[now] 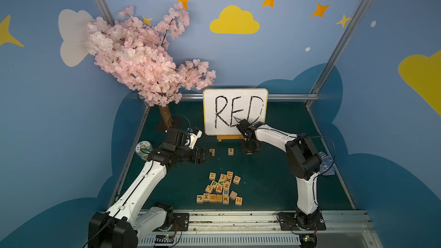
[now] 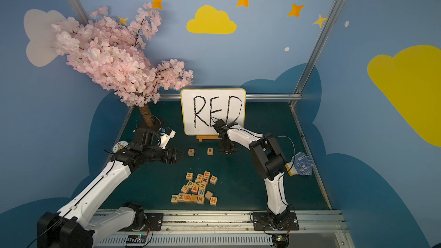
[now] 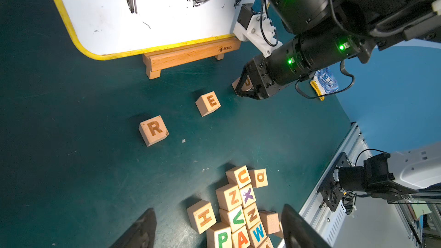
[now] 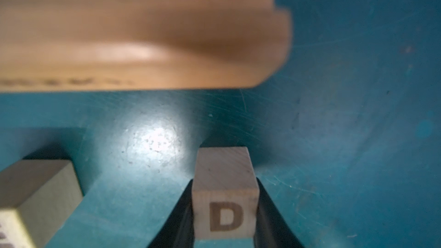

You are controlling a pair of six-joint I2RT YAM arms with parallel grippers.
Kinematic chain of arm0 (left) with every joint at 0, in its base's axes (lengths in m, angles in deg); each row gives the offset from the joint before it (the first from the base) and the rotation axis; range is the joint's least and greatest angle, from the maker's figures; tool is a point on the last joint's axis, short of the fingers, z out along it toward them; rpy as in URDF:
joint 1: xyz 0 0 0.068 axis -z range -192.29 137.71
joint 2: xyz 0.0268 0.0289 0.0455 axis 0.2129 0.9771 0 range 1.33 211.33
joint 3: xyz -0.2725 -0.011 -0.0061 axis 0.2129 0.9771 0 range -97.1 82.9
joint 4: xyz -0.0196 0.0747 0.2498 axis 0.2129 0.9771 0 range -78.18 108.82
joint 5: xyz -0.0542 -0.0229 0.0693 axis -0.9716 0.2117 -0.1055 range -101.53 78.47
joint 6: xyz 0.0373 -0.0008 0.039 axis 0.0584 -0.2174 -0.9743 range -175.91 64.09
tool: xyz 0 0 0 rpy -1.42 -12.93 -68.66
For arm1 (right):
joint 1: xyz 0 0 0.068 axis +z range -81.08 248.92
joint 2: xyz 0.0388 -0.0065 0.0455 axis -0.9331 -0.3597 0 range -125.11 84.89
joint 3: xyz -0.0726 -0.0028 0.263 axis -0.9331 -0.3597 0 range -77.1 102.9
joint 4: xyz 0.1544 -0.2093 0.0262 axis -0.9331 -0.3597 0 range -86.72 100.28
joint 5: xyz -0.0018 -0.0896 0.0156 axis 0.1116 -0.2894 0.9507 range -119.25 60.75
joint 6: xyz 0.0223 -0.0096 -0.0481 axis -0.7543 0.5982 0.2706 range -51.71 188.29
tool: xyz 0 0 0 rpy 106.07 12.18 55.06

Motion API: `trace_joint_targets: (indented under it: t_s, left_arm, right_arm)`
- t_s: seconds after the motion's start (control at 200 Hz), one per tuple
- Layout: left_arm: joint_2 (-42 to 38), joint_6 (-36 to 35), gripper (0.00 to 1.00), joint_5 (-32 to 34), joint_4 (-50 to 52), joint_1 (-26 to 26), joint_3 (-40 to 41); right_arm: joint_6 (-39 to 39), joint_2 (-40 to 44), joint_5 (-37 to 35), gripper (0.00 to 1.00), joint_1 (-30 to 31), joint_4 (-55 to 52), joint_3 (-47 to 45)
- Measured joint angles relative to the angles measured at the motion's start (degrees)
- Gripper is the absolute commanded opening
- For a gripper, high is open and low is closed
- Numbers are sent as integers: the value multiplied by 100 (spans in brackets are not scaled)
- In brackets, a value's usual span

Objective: Assemble the uppercase word "red" with letter blocks
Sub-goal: Place the letter block at the center of the board, then reset both arms

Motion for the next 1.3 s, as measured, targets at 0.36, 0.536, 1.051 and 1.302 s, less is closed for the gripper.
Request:
trace_joint_targets:
  t_s: [0.36,0.536,1.051,1.302]
  left_arm:
    - [-22,-22,81,94,2,0,0]
    - [-157,-15,84,354,0,-17,0]
    - [-925,1285,100,3005,-1609,-133,817]
    - [120,1182,100,4607,-3154,-219,1300]
  right_arm:
    - [20,11,-7,51,0,-63,0]
    - [39,382,-181,56,0,-111,-85]
    - [621,2977,-1241,91,-911,398,-1434]
    - [872,4345,-1969,91,-1805,1615,-2736]
